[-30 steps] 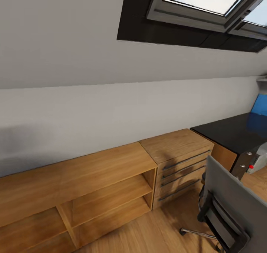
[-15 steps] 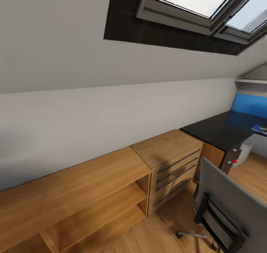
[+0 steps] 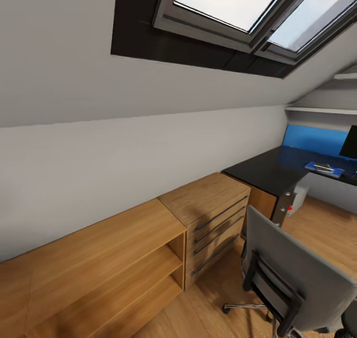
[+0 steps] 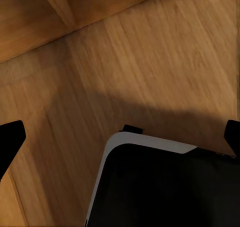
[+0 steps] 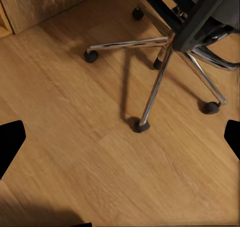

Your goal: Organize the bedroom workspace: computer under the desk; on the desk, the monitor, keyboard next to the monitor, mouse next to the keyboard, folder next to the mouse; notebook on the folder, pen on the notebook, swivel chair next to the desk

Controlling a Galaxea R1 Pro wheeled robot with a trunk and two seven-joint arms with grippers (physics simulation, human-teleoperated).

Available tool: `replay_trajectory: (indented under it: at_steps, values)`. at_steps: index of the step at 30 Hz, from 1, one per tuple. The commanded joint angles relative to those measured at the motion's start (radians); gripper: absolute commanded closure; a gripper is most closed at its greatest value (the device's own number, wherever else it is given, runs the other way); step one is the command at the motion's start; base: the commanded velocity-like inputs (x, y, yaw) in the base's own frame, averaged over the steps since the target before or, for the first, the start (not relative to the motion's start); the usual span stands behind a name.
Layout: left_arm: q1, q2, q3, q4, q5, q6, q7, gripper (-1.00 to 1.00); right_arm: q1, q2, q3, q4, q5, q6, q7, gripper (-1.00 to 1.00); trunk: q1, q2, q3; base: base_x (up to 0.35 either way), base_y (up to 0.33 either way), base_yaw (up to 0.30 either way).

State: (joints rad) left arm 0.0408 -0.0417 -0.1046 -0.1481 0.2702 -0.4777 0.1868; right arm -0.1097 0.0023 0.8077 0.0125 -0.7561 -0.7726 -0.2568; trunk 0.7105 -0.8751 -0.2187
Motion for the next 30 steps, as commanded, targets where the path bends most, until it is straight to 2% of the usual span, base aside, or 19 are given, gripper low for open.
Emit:
replay_trajectory:
  at_steps: [1,16,30]
  values:
    - [0.001,0.001,-0.009,-0.002,0.006,-0.001,0.006,-1.00,-0.001,0.000,0.008,0.001,0.002,-0.001,-0.009,-1.00,0.000,-0.001,0.000,0.000,0.000,-0.245]
    - [0.001,0.001,-0.007,-0.002,0.006,-0.001,0.006,-1.00,-0.001,-0.001,0.008,0.001,0.002,-0.001,-0.009,-1.00,0.000,-0.001,0.007,0.000,0.000,-0.252]
    - [0.001,0.000,-0.007,-0.002,0.006,-0.001,0.006,-1.00,-0.001,0.000,0.008,0.001,0.001,-0.001,-0.009,-1.00,0.000,-0.001,-0.005,0.000,0.000,-0.236]
